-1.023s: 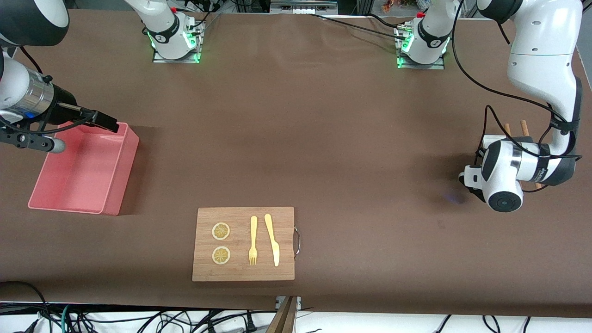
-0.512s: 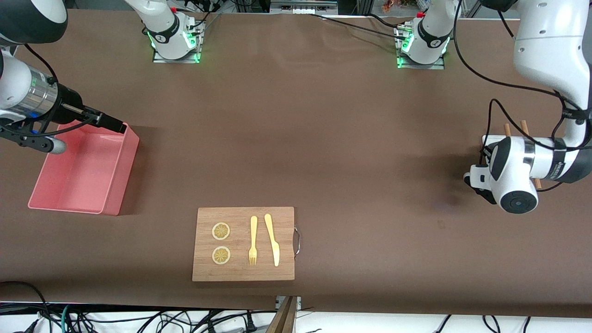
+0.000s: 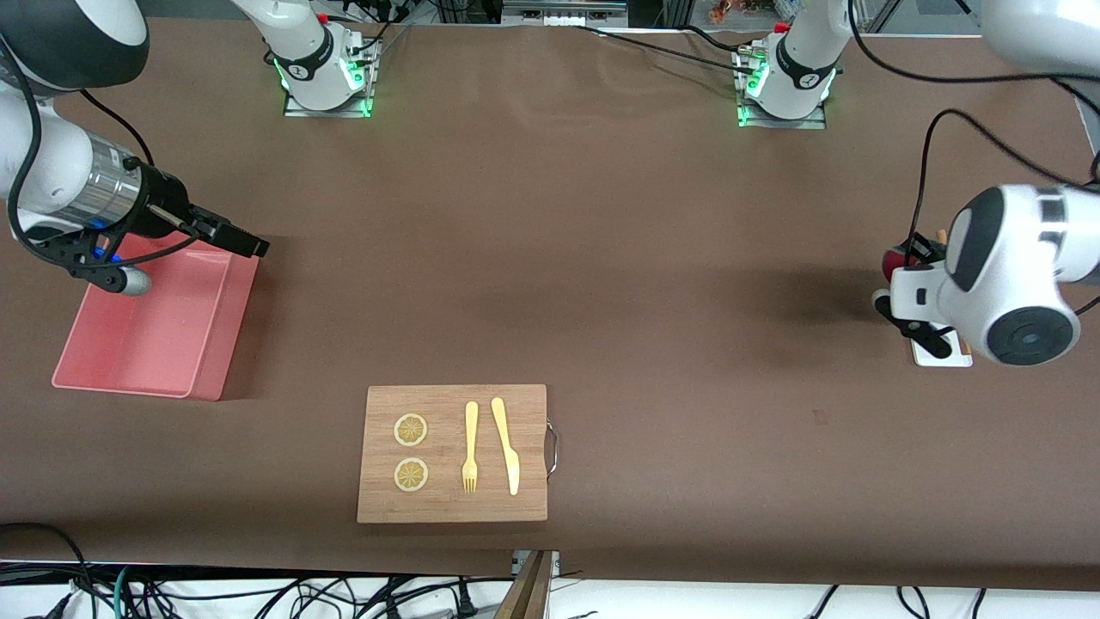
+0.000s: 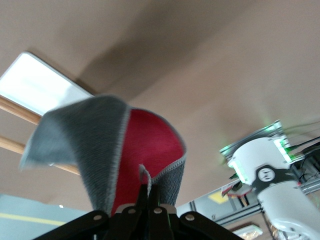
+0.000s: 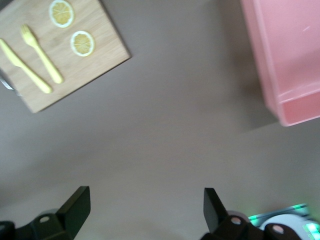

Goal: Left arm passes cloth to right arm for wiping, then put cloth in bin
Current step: 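Lift the cloth with the left gripper toward the right gripper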

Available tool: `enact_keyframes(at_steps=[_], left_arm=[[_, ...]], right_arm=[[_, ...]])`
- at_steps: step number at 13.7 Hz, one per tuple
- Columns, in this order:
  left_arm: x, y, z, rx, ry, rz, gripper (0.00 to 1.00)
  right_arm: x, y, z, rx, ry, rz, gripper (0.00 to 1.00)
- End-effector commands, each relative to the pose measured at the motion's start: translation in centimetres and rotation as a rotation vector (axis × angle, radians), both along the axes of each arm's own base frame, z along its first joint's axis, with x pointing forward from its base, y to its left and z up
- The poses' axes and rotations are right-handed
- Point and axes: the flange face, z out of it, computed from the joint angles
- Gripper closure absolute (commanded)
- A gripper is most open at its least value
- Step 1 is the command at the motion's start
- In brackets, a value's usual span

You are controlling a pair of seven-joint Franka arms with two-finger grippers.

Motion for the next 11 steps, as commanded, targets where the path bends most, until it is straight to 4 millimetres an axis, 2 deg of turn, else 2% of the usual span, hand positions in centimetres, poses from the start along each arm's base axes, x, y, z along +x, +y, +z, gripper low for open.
enact_keyframes(at_steps=[1,4,6,7,9,11], left_arm=[[0.1,-2.3,5.1,-0.137,-0.064,0.024,1.0],[0.1,-5.6,6.3,-0.27,-0.092,0.146,1.0],[-0.2,-10.8,7.2,-0.26,-0.11,0.288,1.0],[-0.4,-14.2,7.9,-0.238,-0.144,0.337,1.0],[-1.0,-20.2,7.7,-0.194,-0.19,0.412,1.0],[-1.3,-25.0,7.0,-0.178,-0.238,0.459,1.0]], right_arm=[[0.9,0.8,-1.3,0.081,0.029,-0.125,0.0],[1.6,2.5,-3.1,0.141,0.065,-0.184,0.0],[2.1,3.5,-4.0,0.172,0.079,-0.226,0.0],[2.3,4.0,-4.5,0.182,0.085,-0.241,0.0],[2.7,5.4,-5.8,0.201,0.097,-0.241,0.0],[2.8,7.5,-7.2,0.226,0.122,-0.239,0.0]])
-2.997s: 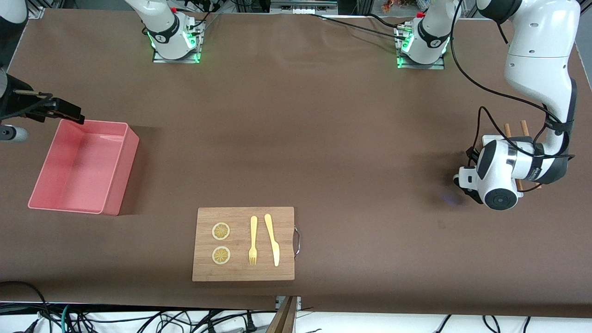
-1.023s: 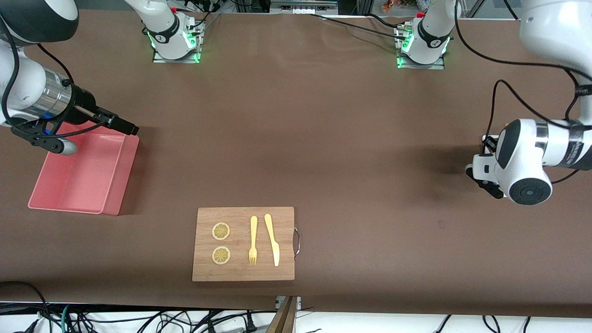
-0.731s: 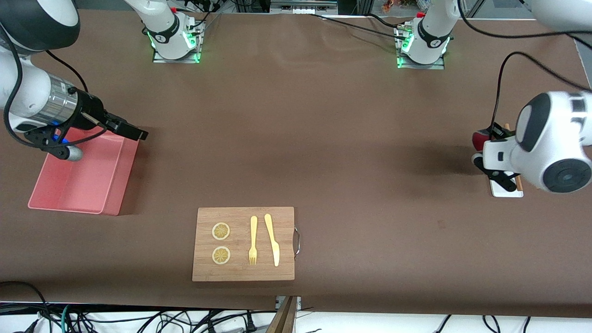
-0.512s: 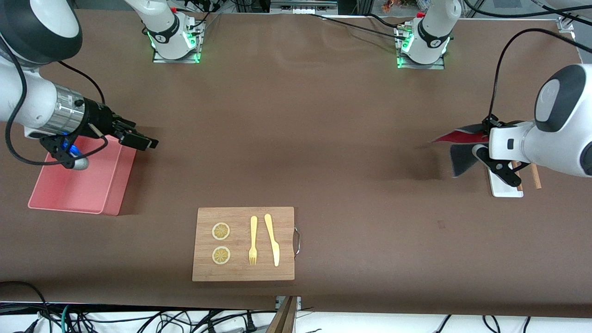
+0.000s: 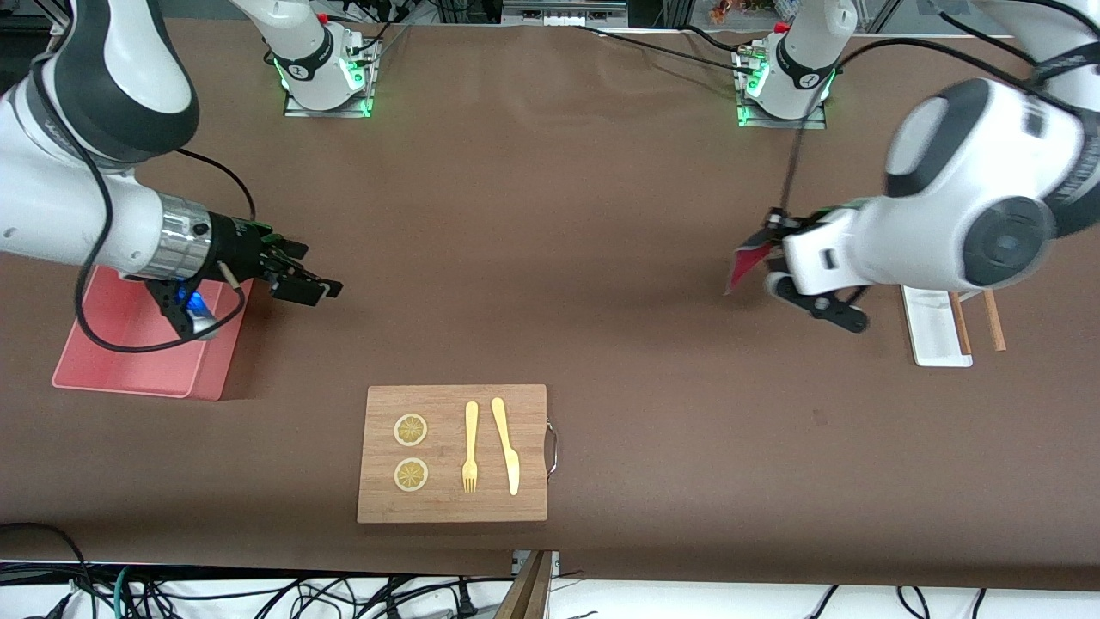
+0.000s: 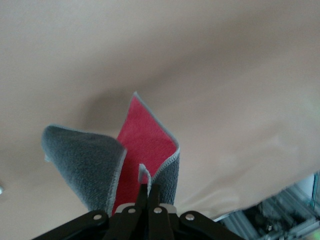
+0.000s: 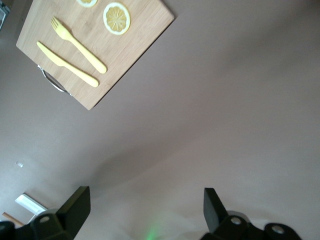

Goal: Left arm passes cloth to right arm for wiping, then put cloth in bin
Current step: 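Lift the cloth with the left gripper toward the right gripper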

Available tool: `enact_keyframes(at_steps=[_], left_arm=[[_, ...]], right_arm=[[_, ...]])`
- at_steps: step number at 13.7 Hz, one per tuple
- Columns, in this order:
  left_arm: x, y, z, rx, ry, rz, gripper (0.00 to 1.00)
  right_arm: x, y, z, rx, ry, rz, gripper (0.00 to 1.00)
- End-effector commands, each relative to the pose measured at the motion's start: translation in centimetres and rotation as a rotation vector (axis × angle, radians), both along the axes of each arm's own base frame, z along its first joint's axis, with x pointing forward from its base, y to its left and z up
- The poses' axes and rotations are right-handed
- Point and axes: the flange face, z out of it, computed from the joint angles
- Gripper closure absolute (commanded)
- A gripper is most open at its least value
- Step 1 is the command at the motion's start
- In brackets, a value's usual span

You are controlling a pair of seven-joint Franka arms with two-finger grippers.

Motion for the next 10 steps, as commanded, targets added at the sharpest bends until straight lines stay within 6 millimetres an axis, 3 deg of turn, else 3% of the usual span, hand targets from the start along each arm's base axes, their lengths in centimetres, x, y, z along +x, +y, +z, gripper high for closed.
enact_keyframes(at_steps=[1,4,10], left_arm=[[0.1,-5.4,-0.4,-0.023,-0.035,0.094,1.0],[0.1,-10.0,-0.2,-0.157,-0.076,0.146,1.0],[0.7,-15.2,0.8,-0.417,-0.124,0.251,1.0]], right_arm=[[0.1,3.1,-1.6,0.036,0.038,-0.046,0.0],[0.2,6.4,-3.5,0.04,0.075,-0.112,0.0],[0.8,11.9,-6.6,0.084,0.073,-0.227,0.0]])
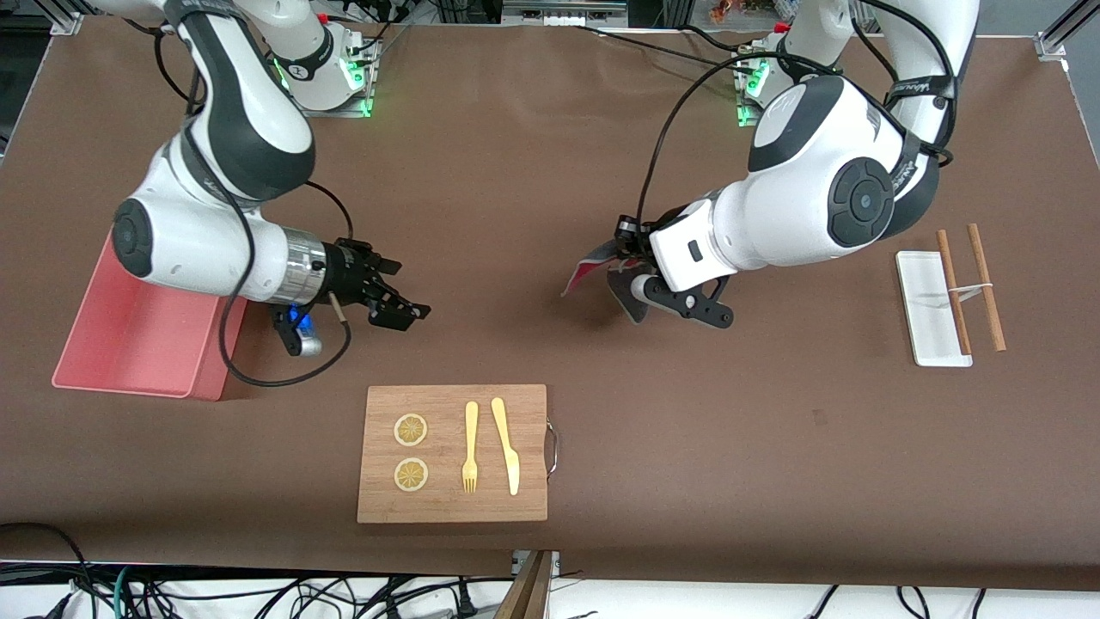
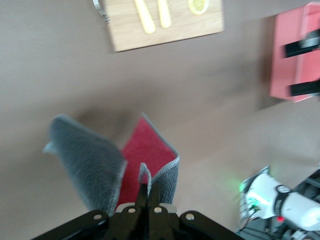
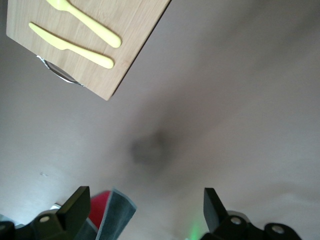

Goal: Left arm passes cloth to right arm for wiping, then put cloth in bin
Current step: 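Lift the cloth with the left gripper toward the right gripper, then grasp the cloth with the right gripper and open the left gripper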

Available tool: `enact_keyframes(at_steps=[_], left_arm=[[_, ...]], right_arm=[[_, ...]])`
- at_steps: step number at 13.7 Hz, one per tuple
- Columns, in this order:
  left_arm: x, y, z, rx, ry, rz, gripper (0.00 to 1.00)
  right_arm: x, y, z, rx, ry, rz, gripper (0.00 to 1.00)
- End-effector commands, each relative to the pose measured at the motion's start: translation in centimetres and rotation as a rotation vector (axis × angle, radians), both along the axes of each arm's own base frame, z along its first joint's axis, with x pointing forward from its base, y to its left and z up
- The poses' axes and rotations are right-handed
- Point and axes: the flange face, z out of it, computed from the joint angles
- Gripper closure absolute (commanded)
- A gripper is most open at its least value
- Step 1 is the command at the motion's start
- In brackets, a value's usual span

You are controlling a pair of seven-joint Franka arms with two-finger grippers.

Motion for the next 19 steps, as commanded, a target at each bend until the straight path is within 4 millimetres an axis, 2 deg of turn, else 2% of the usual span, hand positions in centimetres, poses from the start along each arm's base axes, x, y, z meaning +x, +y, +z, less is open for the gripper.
enact_keyframes(at_steps=[1,4,6,8,11,16,17,18,19], left_arm=[[0.8,-1.9,0.2,-0.09,-0.015,0.054,1.0],[0.4,-4.4,-0.8,-0.129,-0.022,0.062,1.0],[0.3,-6.5,-1.8,-0.178,-0.023,0.086,1.0],[-0.6,-8.5,-1.5,-0.217,-0.037,0.093,1.0],[-1.1,-9.3,-1.5,-0.221,-0.034,0.084,1.0],[-1.4,-9.6,-1.5,-0.22,-0.034,0.077,1.0],[-1.4,-9.6,-1.5,-0.22,-0.034,0.077,1.0],[-1.4,-9.6,-1.6,-0.219,-0.033,0.078,1.0],[-1.4,-9.5,-1.6,-0.22,-0.032,0.079,1.0]], right_arm=[[0.2,2.3,-0.7,0.048,0.004,-0.074,0.0],[-0.3,5.2,-1.6,0.059,0.002,-0.1,0.0],[-0.4,6.1,-2.5,0.061,0.003,-0.098,0.0],[-0.9,7.1,-2.9,0.065,0.013,-0.086,0.0],[-2.1,9.1,-3.6,0.078,0.057,-0.084,0.0],[-3.8,9.1,-5.6,0.039,0.143,-0.03,0.01],[-4.0,9.0,-6.0,0.034,0.151,-0.028,0.23],[-4.0,9.0,-6.0,0.034,0.154,-0.029,0.62],[-4.1,9.2,-6.0,0.038,0.157,-0.03,0.85]])
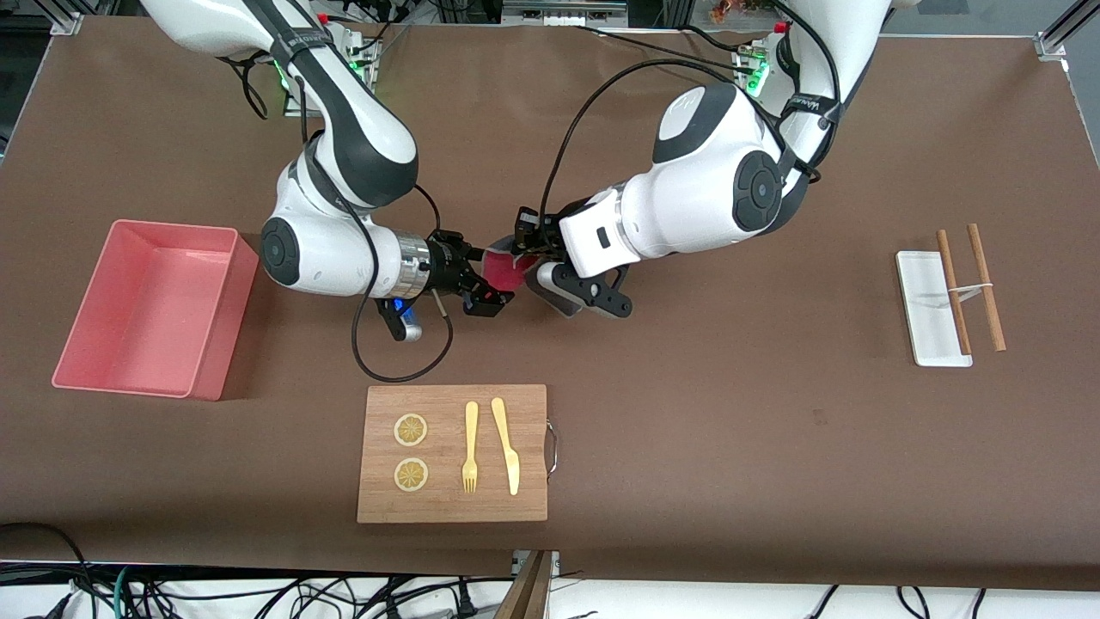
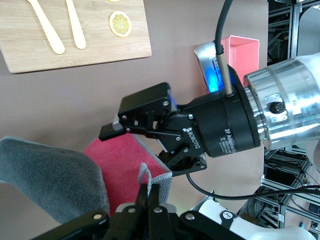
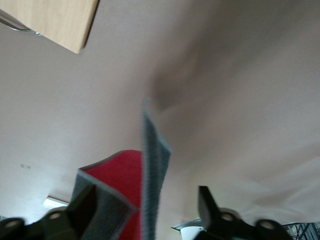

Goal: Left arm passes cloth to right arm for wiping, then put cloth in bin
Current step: 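Grasp the cloth with the right gripper and open the left gripper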

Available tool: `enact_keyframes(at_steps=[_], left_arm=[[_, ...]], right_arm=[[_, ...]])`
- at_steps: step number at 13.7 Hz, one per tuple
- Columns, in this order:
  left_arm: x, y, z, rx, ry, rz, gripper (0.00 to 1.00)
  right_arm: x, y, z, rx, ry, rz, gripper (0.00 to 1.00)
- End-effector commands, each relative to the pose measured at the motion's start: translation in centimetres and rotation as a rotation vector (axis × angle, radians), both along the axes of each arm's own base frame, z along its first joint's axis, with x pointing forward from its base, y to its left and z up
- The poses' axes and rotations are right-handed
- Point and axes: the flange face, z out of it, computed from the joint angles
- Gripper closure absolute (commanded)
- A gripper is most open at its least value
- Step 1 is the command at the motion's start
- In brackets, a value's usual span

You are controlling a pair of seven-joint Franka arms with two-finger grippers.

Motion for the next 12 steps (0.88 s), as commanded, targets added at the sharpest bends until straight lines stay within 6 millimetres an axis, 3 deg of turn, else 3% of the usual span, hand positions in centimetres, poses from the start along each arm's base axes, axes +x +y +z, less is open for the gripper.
enact_keyframes(at_steps=[1,12], left_arm=[[0.21,-0.4,0.59,-0.026,0.007,0.012,1.0],[0.61,0.23,0.78,-0.025,0.003,0.02,1.0]], right_arm=[[-0.47,0.08,0.02,0.005,0.028,0.001,1.0],[-0.3,-0.07,0.34,0.007,0.018,0.011,1.0]])
